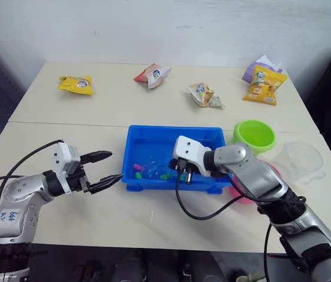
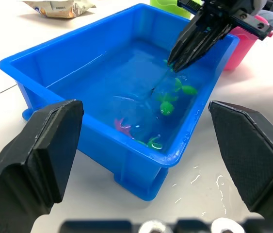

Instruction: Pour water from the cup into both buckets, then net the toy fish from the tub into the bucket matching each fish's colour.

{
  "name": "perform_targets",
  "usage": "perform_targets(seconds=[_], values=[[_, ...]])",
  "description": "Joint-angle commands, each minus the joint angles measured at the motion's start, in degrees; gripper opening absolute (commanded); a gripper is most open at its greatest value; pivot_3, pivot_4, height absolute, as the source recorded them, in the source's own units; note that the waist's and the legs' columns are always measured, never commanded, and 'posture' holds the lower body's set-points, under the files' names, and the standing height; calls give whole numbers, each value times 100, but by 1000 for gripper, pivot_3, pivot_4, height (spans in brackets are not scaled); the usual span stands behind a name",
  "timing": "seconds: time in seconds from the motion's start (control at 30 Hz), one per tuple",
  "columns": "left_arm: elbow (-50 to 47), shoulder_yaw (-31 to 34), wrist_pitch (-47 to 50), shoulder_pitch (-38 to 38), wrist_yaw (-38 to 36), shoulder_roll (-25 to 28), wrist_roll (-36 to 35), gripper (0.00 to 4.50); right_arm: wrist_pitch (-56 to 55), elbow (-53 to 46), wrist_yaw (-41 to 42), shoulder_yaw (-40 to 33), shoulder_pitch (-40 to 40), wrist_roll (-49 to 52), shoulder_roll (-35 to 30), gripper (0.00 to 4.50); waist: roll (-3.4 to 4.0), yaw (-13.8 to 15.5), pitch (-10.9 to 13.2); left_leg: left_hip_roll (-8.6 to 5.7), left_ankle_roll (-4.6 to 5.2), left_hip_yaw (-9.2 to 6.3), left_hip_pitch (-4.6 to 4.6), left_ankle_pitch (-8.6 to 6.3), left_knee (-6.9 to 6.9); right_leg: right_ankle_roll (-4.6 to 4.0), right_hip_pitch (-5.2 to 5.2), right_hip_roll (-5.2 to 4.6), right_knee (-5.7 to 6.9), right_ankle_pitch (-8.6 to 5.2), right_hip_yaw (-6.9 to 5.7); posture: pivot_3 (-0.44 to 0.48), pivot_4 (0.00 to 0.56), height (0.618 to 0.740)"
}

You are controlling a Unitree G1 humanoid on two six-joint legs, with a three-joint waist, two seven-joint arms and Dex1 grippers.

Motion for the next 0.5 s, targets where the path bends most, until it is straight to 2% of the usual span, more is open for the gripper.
perform_targets(seconds=[0.03, 0.23, 0.5], values=[[-100, 122, -95, 33, -42, 53, -108, 4461, -338, 64, -140, -209, 52, -50, 47, 0, 0, 5, 0, 0, 0, 0, 0, 0, 0, 0, 0, 0, 0, 0, 0, 0, 150, 738], [-80, 125, -117, 14, -48, 55, -103, 4461, -292, 80, -240, -539, 196, 216, 247, 0, 0, 8, 0, -1, 0, 1, -5, 0, 2, 0, -5, 0, 1, 0, -1, 0, 150, 738], [-42, 144, -131, -13, -65, 80, -104, 4461, -303, -224, -122, -839, 427, 377, -22, 0, 0, 17, 0, -1, 2, 0, -51, 2, 15, 1, -47, 0, 17, 1, -1, 0, 150, 738]])
